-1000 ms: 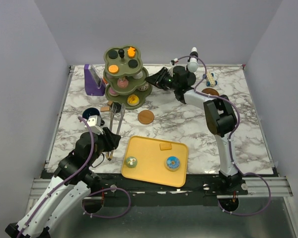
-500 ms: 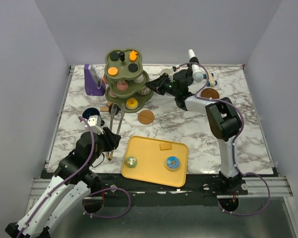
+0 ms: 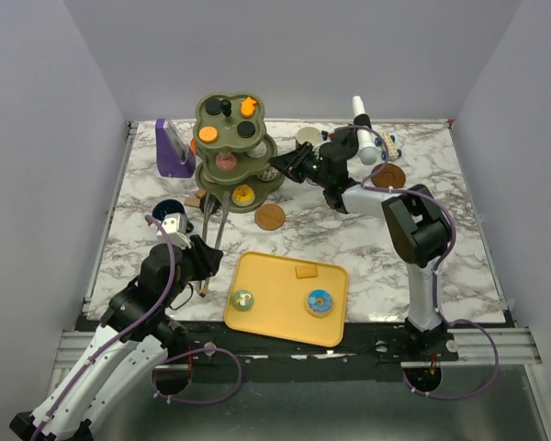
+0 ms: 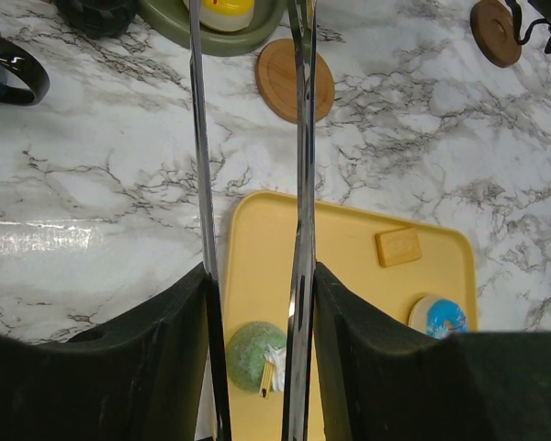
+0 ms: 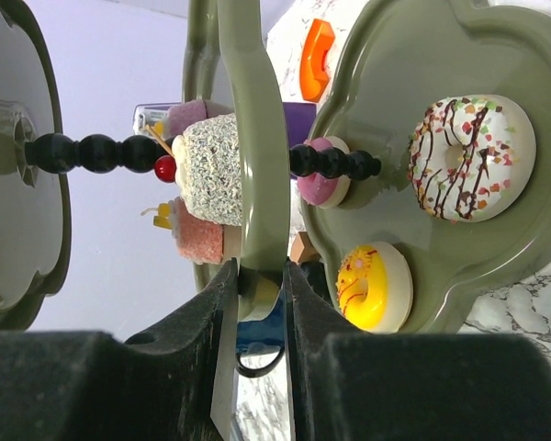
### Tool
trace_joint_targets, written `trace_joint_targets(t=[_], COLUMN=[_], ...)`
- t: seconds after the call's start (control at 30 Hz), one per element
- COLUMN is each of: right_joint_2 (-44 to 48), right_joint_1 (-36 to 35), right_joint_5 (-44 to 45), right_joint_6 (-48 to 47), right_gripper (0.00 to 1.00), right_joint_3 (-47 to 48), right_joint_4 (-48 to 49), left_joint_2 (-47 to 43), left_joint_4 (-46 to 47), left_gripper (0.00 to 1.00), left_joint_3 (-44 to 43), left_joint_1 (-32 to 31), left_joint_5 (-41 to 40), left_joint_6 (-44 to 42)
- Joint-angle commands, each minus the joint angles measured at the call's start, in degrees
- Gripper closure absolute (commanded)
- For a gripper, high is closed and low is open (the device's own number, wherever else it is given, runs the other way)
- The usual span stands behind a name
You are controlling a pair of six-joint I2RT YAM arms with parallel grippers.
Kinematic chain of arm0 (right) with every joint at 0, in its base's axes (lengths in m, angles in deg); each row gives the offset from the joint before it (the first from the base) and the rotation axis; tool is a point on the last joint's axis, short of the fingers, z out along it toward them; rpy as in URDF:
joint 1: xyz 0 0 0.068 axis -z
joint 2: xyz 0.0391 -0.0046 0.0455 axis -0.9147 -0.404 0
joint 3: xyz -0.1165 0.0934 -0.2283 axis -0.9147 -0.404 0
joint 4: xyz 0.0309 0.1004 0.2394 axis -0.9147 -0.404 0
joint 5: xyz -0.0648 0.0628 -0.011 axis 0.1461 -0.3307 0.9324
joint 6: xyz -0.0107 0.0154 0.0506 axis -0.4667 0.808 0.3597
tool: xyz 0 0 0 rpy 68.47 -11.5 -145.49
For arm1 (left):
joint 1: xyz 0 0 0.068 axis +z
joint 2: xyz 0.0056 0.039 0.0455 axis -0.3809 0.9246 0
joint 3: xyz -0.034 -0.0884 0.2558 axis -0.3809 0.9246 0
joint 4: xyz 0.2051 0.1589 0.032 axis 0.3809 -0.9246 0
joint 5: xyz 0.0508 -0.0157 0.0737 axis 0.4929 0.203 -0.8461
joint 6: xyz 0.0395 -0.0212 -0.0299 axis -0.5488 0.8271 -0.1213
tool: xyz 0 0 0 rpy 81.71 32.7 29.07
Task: Serve the afternoon tea
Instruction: Adjust the desert table at the center of the board.
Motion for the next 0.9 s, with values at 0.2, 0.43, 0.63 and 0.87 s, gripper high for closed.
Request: trace_joint_targets(t=[0.2,0.43,0.63,0.87], right_joint_2=[1.57,-1.37,-3.99,-4.50], right_joint_1=[-0.89,0.37,1.03,1.28], right_joint_5=[-0.68,-3.52,-6.21,-6.62], right_joint_6=[-1.48,-3.71,-5.23,-6.55], right_gripper=[0.71,0.67,0.62,0.45], right_joint_3=[1.53,7.24,12.14,14.27], right_joint_4=[-4.15,-8.24,-11.07,-13.21], left_joint_2=[-1.18,-1.16,-0.75,-0.60], left_joint_4=[0.69,0.78,1.13,1.10], left_gripper=[0.49,0.49,0.49,0.49], left_joint_3=[-0.76,-0.63,-0.61,-0.70], left_joint_1=[-0.31,-0.25,-0.34,-0.30], left_joint_5=[-1.36,-1.36,-1.36,-1.54], left_joint_6=[0.25,0.17,0.00,-0.18])
